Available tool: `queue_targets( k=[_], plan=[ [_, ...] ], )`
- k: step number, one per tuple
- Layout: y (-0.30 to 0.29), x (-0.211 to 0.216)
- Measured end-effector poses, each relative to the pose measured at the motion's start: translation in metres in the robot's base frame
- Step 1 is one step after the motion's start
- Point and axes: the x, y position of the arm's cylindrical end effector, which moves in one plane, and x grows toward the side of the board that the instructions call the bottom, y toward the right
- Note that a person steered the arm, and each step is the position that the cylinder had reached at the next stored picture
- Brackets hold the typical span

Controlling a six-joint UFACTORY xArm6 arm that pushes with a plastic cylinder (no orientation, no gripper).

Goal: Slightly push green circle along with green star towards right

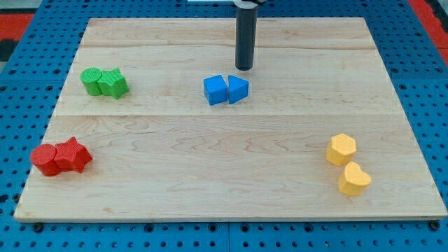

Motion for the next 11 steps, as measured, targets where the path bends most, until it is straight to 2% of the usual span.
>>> queue_targets(
  k=[3,5,8,9,10,11],
  plan=[
    [0.0,0.0],
    [-0.059,-0.001],
    [-0.065,-0.012],
    [-0.106,-0.044],
    [-0.211,-0.043],
    [-0.298,-0.011]
  ],
)
